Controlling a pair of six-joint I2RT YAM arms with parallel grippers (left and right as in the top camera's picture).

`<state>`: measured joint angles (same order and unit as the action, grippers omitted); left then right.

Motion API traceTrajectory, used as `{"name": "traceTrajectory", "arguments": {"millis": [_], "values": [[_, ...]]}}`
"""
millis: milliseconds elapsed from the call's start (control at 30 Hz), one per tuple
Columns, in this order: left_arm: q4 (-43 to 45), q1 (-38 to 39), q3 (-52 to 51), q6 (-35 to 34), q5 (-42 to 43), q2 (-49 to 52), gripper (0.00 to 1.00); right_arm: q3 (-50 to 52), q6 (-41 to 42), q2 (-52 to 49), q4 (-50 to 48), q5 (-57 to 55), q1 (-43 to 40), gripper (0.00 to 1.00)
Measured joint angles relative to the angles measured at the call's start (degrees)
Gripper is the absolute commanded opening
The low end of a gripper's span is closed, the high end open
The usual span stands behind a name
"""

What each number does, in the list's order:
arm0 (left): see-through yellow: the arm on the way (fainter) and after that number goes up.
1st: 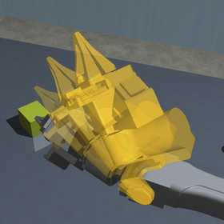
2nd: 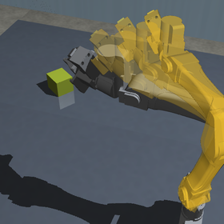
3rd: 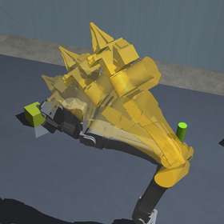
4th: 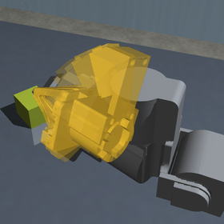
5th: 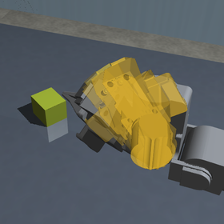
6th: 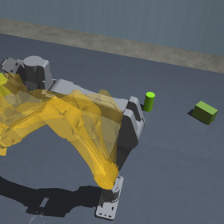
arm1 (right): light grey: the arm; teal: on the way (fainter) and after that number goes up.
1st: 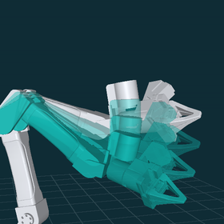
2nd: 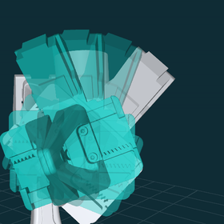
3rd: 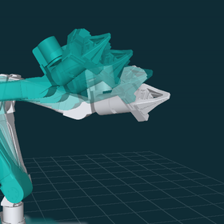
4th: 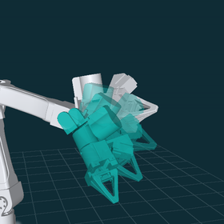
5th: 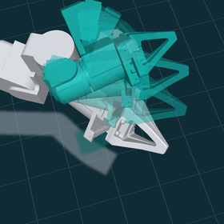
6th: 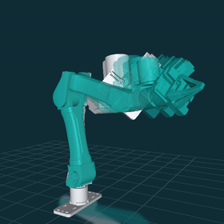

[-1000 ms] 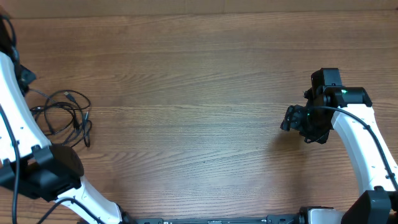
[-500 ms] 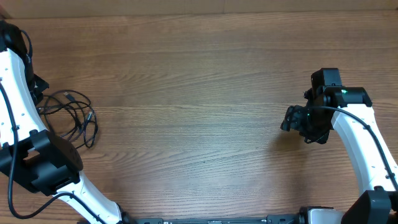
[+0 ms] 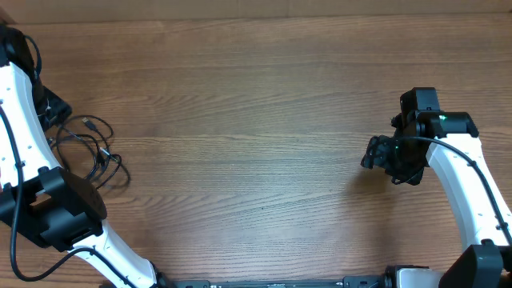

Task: Untangle cables

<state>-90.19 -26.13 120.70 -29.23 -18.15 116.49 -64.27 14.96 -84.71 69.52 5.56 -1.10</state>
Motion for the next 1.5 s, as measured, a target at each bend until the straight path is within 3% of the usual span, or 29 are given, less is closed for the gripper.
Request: {"name": "traceTrajectory", "arguments": {"millis": [167, 433, 533, 767, 1067, 1200, 1500], "values": [[3.04, -0.02, -0.04, 5.70, 8.79, 0.00, 0.73, 0.00, -0.02, 0.00, -0.02, 0.02, 0.02, 0.73], [3.85, 1.70, -0.07, 26.86, 37.24, 0.00, 0.73, 0.00, -0.02, 0.00, 0.02, 0.00, 0.00, 0.73], [0.98, 3.96, -0.07, 31.12, 41.55, 0.00, 0.63, 0.00, -0.04, 0.00, 0.00, 0.00, 0.00, 0.73], [-6.45, 10.27, -0.15, 32.72, 38.93, 0.00, 0.66, 0.00, 0.00, -0.02, -0.02, 0.00, 0.02, 0.73], [-6.29, 18.97, -2.14, 28.72, 33.70, -0.44, 0.67, 0.00, 0.00, 0.00, 0.28, 0.00, 0.02, 0.74], [-6.27, 25.66, -9.03, 27.87, 32.30, -2.95, 0.77, 0.00, -0.04, -0.02, 0.37, 0.00, 0.02, 0.81], [-6.49, 37.90, -29.55, 28.33, 30.60, -15.10, 0.80, 0.07, -0.09, 0.00, 0.39, 0.02, 0.00, 0.81]]}}
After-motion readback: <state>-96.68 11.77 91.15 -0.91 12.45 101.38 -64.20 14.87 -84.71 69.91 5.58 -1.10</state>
